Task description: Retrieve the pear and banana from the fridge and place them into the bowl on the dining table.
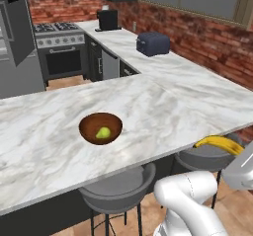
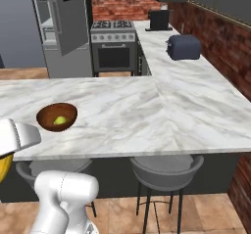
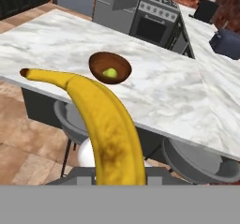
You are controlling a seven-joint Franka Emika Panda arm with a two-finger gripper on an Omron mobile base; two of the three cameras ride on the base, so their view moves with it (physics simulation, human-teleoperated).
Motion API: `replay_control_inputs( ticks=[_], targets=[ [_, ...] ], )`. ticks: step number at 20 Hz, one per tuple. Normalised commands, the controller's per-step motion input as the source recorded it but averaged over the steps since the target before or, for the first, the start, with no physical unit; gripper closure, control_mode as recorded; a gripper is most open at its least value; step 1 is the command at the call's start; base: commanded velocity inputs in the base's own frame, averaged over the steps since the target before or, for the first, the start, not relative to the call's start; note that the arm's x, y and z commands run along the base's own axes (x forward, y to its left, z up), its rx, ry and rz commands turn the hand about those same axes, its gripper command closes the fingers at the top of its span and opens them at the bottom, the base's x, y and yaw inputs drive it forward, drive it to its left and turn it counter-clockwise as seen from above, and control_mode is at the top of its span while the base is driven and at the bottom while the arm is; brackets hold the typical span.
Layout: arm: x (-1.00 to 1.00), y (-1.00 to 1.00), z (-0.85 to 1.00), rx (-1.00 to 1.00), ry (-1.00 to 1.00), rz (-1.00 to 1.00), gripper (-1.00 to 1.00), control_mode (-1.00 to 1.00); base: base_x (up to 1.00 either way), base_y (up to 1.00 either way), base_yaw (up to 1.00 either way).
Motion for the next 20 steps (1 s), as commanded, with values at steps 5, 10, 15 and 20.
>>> replay_control_inputs(
  ticks=[5, 10, 15, 20],
  targets=[
    [0.18, 0.0, -0.02, 0.01, 0.0, 0.0, 1.0, -1.0, 0.43, 0.0, 0.0],
    [0.99, 0.01, -0.11, 0.03, 0.06, 0.01, 1.0, -1.0, 0.0, 0.0, 0.0],
    [0.99, 0.15, -0.18, 0.01, 0.09, 0.0, 1.0, -1.0, 0.0, 0.0, 0.0],
    [0.74, 0.39, -0.25, 0.0, 0.07, 0.02, 1.0, -1.0, 0.0, 0.0, 0.0]
  ],
)
